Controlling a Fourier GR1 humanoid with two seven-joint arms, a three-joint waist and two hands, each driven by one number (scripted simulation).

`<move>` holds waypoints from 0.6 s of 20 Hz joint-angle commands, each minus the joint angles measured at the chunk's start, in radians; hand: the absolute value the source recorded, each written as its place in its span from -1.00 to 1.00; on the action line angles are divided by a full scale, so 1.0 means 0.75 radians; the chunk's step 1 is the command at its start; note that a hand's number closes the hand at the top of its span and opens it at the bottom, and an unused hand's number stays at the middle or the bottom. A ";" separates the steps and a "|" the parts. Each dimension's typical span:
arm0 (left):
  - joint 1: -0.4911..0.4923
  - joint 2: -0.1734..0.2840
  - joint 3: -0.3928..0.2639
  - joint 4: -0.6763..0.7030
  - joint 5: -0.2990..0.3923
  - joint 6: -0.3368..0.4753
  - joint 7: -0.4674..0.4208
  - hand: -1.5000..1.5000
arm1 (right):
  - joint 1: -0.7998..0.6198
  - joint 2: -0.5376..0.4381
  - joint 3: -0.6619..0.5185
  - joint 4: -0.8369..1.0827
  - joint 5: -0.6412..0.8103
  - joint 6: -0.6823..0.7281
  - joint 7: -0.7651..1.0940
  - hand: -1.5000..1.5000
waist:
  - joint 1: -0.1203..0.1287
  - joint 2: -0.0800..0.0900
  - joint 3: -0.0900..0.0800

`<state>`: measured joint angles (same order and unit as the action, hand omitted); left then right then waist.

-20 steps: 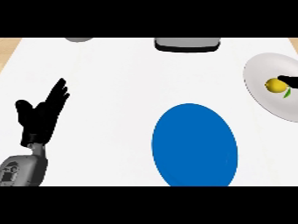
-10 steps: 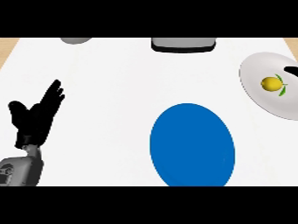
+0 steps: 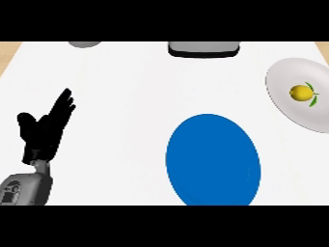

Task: Pick the lemon from the plate and place it in the plate

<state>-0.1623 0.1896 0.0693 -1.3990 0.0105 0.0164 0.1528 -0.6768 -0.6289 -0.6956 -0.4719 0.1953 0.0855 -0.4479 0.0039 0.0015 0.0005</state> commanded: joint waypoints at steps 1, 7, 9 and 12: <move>0.034 0.013 0.025 0.038 0.006 -0.039 -0.072 0.00 | 0.049 -0.045 0.005 0.047 -0.048 0.015 -0.087 -1.00 | 0.008 0.003 0.000; -0.018 -0.014 0.007 -0.001 -0.032 0.002 -0.006 0.00 | 0.135 -0.074 0.031 0.070 -0.085 0.026 -0.144 -1.00 | 0.002 0.002 0.000; -0.060 0.034 0.054 -0.041 0.036 -0.055 0.093 0.00 | 0.122 -0.124 0.029 0.089 -0.103 0.033 -0.122 -1.00 | 0.005 0.002 0.000; 0.010 -0.014 0.006 -0.043 -0.013 -0.033 0.017 0.00 | 0.104 -0.184 0.031 0.214 -0.095 0.050 -0.193 -1.00 | 0.018 0.006 0.002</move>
<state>-0.1732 0.1926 0.0845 -1.4240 0.0122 -0.0075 0.1805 -0.5907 -0.7273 -0.6774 -0.3828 0.1306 0.1184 -0.5518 0.0107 0.0040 0.0013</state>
